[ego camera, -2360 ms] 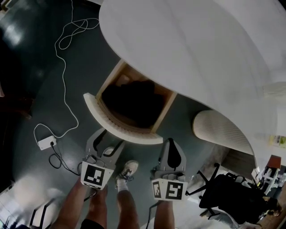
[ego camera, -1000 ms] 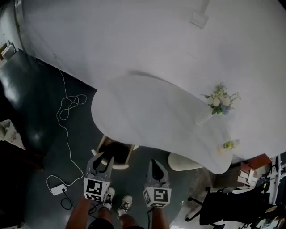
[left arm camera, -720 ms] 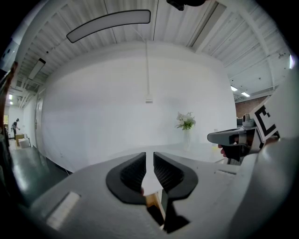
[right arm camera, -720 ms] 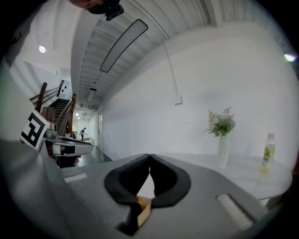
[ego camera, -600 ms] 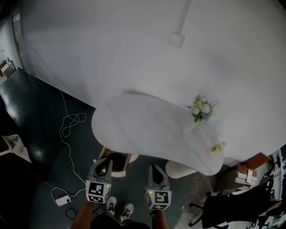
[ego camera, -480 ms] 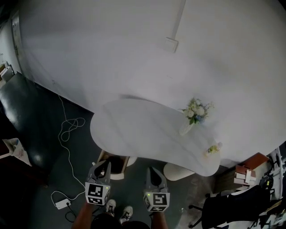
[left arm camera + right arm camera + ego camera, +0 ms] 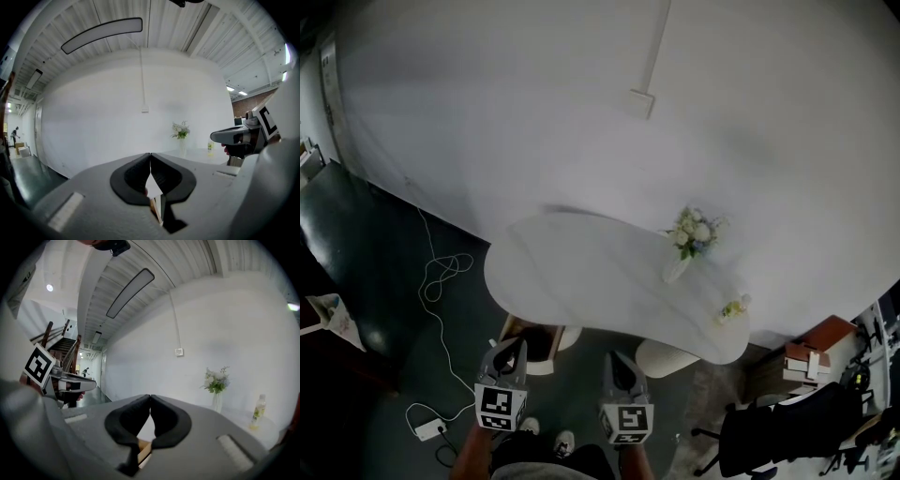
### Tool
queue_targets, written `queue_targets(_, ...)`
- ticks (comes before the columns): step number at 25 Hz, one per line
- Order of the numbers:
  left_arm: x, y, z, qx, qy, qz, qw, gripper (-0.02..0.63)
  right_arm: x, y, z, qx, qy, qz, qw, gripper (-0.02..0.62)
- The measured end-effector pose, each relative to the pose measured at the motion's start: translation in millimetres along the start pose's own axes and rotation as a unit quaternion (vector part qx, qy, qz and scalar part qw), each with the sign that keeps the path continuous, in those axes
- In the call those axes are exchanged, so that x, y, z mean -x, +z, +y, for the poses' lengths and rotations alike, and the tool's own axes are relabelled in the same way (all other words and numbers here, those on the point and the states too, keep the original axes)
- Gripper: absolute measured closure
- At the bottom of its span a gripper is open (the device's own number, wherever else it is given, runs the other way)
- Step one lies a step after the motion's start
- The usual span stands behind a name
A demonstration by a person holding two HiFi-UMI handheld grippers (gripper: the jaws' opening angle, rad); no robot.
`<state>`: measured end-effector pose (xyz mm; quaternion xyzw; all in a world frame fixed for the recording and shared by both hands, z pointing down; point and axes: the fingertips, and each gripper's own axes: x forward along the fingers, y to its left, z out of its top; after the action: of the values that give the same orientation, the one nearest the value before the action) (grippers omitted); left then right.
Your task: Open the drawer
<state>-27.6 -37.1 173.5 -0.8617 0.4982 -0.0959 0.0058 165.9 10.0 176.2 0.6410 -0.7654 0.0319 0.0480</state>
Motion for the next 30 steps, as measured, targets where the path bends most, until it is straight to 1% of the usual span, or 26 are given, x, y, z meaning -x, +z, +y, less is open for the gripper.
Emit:
queue_targets(4, 2.8, 1.7, -1.8, -0.009, -0.001, -0.001, 1.0, 0.595, 4.1, 6.2, 0.7, 0.008, 0.0, -0.009, 1.0, 0.592)
queue_targets(11, 3.3, 5.1, -1.9, -0.01, -0.002, -0.006, 0.9999, 0.595, 4.6, 10.4, 1.1, 0.01, -0.003, -0.011, 1.0, 0.592)
queue_targets(16, 3.2, 6.6, -3.8, -0.018, -0.004, -0.007, 0.9998, 0.595, 5.2, 13.4, 0.8, 0.009, -0.006, -0.015, 1.0, 0.592)
queue_targets(30, -0.6, 6.2, -8.6, -0.018, -0.006, -0.004, 0.9998, 0.595, 5.0, 12.4, -2.4, 0.009, -0.004, -0.013, 1.0, 0.592)
